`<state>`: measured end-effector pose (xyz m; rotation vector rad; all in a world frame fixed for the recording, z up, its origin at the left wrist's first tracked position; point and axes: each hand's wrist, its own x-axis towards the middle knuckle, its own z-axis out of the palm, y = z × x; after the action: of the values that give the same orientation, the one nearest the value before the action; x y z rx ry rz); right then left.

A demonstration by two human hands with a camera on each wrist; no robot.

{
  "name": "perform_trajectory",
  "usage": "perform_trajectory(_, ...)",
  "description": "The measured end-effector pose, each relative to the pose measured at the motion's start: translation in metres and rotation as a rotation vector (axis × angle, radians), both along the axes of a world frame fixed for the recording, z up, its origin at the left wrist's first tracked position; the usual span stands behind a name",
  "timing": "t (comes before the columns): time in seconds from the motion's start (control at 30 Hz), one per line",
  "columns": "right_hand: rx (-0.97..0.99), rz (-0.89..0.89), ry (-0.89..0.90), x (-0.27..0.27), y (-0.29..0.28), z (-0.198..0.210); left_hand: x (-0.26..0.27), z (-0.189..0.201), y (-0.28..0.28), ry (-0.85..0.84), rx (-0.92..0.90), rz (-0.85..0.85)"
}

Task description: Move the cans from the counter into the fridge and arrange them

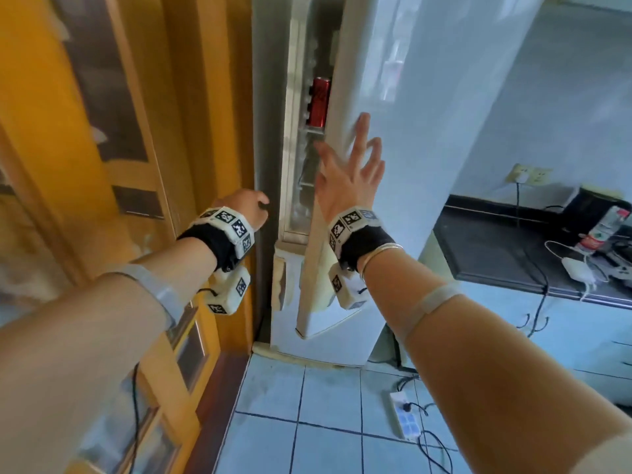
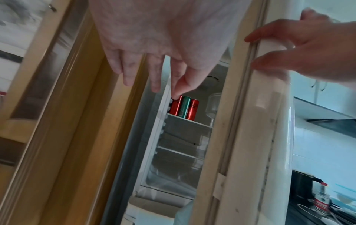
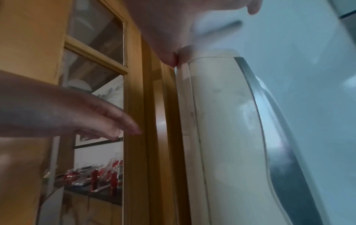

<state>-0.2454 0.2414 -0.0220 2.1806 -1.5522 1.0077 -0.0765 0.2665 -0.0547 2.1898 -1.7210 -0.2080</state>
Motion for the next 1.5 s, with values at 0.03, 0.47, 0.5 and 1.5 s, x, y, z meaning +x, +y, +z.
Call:
perform_trajectory(0.03,-0.009,0.017,0.015,0.008,-0.01,-0.002,0.005,-0.001,-0.009,-0.005,-0.004,0.011)
perform_trajectory(0.47,0.06,0.159,0.228,0.072,-0.127,0.003,0.059,0.022,-0.11,0.029,-0.028,0.184)
perform_trajectory(0.5,0.091,0.158,0.233,0.074,-0.134,0.001,0.061,0.023,-0.115,0.031,-0.035,0.185)
perform_trajectory(1.5,0.441,0.026,0.035,0.084,-0.282,-0.004,0.069,0.015,-0.263,0.004,-0.006,0.014)
